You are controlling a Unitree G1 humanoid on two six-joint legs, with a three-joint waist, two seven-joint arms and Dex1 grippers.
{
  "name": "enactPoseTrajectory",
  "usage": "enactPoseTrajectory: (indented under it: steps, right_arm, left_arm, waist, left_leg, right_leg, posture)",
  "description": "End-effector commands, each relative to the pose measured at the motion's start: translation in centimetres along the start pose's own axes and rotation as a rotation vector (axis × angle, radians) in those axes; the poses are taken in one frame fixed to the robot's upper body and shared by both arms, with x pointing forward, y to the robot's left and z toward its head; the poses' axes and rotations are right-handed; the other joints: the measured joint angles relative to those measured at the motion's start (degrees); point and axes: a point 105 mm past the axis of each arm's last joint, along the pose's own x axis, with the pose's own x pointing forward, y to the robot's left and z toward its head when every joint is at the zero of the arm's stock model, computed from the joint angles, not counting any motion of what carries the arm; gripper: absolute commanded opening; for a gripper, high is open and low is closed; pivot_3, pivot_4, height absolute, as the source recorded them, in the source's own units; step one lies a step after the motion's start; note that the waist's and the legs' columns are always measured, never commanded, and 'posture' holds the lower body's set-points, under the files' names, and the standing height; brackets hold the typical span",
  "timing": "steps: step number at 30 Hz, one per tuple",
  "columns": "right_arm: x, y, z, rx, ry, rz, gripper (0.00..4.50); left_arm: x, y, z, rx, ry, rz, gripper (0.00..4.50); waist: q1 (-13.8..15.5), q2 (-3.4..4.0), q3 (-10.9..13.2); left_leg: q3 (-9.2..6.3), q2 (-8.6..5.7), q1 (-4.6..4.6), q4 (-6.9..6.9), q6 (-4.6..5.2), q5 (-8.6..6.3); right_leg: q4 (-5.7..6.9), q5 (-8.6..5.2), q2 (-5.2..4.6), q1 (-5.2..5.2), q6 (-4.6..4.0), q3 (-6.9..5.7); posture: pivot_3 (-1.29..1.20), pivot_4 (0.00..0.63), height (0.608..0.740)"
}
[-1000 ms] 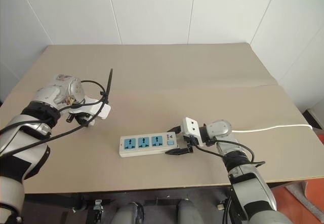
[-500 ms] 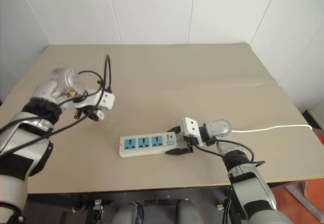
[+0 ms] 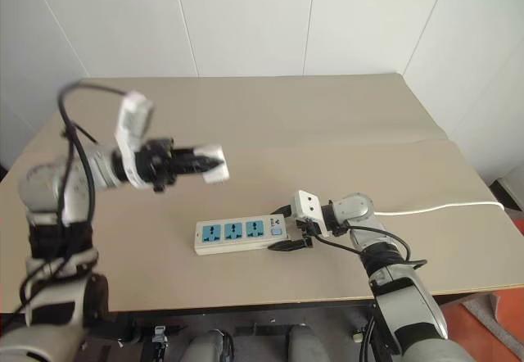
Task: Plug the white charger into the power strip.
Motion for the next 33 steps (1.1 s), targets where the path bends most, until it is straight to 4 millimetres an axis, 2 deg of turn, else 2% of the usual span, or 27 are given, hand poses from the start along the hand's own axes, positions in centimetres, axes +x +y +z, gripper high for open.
enactPoseTrajectory:
  steps: [1, 6, 11, 18, 23, 33]
  right_arm:
    - [0.3, 1.8, -2.7, 0.107, 0.1, 0.068, 3.42]
    - [0.3, 1.6, -3.1, 0.117, 0.113, 0.036, 3.42]
    - [0.3, 1.5, -3.1, 0.11, 0.107, 0.018, 3.42]
    - [0.0, 1.7, -3.1, 0.105, 0.115, 0.019, 3.42]
    - [-0.1, 1.9, -3.1, 0.102, 0.12, 0.024, 3.42]
    - [-0.2, 2.1, -3.1, 0.102, 0.134, 0.019, 3.42]
  left_arm:
    - [0.8, -1.3, 0.3, 0.056, 0.001, -0.036, 1.01]
    - [0.9, -0.5, -0.9, 0.043, 0.007, -0.029, 1.01]
    - [1.5, -0.2, -3.2, 0.052, 0.053, -0.074, 1.01]
    - [2.3, 1.9, -6.3, 0.137, 0.134, -0.075, 1.01]
    - [2.7, 3.1, -6.8, 0.143, 0.112, -0.094, 1.01]
    - [4.0, 3.2, -7.2, 0.124, 0.068, -0.167, 1.01]
  waist:
    - [0.1, -0.02, 0.0]
    - [0.0, -0.01, 0.0]
    - [0.0, -0.02, 0.0]
    - [0.2, -0.02, 0.0]
    - [0.4, -0.02, 0.0]
    - [0.4, -0.02, 0.0]
  left_leg:
    - [0.0, 0.0, 0.04, 0.0, -0.03, 0.02]
    - [0.0, 0.0, 0.69, -0.14, -0.1, 0.0]
    - [0.01, 0.0, 0.72, -0.14, -0.12, -0.02]
    - [0.01, 0.0, 0.72, -0.13, -0.12, -0.02]
    - [0.02, -0.01, 0.63, -0.13, -0.12, -0.02]
    - [0.02, -0.01, 0.51, -0.14, -0.1, -0.03]
  right_leg:
    - [0.0, 0.02, 0.0, 0.01, -0.03, 0.0]
    - [-0.3, -0.01, 0.03, 0.72, -0.08, 0.0]
    - [-0.35, -0.01, 0.03, 0.77, -0.09, 0.0]
    - [-0.37, 0.01, 0.05, 0.77, -0.17, 0.0]
    - [-0.46, 0.01, 0.05, 0.75, -0.17, 0.0]
    - [-0.57, 0.01, 0.05, 0.71, -0.16, -0.01]
  posture:
    - [0.0, 0.15, 0.74]
    - [0.0, 0.15, 0.74]
    - [0.0, 0.15, 0.74]
    - [0.0, 0.15, 0.74]
    - [0.0, 0.15, 0.74]
    - [0.0, 0.15, 0.74]
